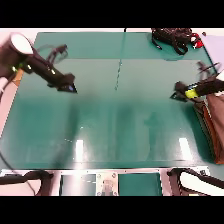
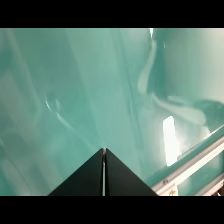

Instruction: Fold the shirts.

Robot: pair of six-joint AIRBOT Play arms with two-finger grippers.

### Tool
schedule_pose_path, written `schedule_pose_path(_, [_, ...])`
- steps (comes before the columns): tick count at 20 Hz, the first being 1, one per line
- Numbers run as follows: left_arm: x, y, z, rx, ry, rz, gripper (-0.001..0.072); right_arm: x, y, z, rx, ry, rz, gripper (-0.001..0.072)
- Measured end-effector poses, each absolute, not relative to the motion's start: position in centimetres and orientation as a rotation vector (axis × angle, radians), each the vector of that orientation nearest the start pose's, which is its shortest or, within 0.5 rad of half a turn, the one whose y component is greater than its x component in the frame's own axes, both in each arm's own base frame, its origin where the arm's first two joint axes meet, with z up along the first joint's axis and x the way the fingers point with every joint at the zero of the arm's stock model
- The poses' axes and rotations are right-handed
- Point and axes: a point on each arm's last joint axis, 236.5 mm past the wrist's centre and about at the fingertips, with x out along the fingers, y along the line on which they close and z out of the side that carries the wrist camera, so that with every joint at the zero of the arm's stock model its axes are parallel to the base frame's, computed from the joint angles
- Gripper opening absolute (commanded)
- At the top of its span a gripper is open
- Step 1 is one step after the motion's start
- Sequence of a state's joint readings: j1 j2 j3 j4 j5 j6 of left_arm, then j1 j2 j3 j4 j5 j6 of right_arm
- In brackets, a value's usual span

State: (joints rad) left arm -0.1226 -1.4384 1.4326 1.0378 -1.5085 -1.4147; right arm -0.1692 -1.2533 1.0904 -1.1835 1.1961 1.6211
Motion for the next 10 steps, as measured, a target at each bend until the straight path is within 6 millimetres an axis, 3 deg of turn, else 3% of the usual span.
schedule_pose_path(4, [32.6,-17.0,3.1,-0.233,1.522,-0.597,0.0034,36.3,6.4,-0.6,0.448,1.313,0.116,0.0016])
schedule_pose_path(10, [31.7,-17.1,2.2,-0.24,1.542,-0.59,0.0034,36.1,8.1,-1.0,0.416,1.314,0.152,0.0016])
